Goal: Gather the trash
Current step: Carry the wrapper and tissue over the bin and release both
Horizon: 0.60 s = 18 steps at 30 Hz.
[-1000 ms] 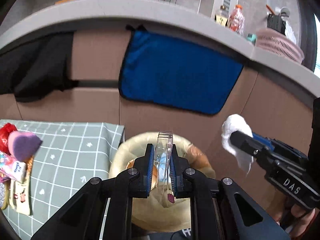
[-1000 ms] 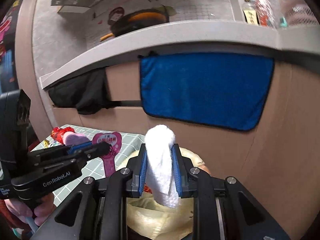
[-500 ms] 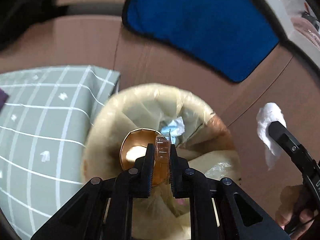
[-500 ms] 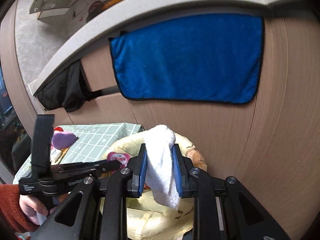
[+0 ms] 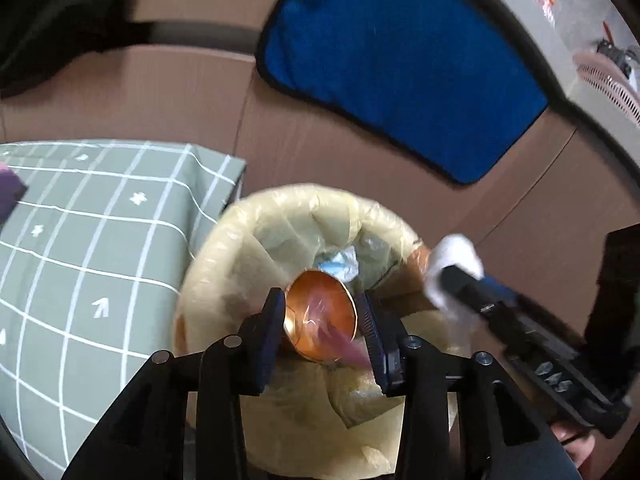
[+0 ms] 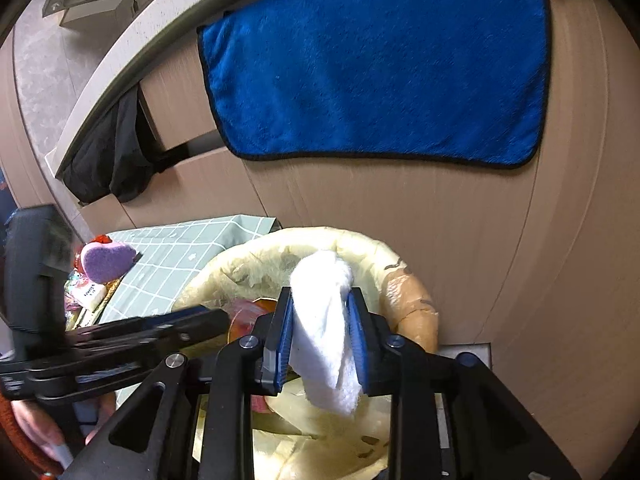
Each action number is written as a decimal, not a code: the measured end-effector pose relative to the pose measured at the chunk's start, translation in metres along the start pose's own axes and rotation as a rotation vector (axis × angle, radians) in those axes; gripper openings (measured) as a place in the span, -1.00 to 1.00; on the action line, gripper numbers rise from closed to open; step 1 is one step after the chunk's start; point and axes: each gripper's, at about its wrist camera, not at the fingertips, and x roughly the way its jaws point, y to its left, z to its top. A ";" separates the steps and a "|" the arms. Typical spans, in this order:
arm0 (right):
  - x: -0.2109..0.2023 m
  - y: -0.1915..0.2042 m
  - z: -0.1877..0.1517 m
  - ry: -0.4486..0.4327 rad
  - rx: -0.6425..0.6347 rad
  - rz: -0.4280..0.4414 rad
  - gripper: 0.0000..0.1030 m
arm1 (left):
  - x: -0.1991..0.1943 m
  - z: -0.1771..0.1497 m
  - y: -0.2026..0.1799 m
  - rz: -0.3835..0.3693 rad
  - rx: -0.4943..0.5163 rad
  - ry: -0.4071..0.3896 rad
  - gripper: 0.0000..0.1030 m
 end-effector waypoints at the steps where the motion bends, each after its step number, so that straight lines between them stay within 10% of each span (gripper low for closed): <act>1: 0.003 0.002 0.000 0.006 -0.002 -0.008 -0.37 | -0.004 0.000 0.000 0.004 -0.002 -0.013 -0.18; 3: 0.006 0.003 -0.002 0.011 -0.003 -0.019 -0.14 | -0.012 0.001 0.002 -0.005 -0.012 -0.041 -0.14; 18: -0.021 0.029 -0.004 -0.021 -0.045 -0.020 -0.13 | -0.091 -0.016 0.011 0.076 -0.022 -0.140 -0.11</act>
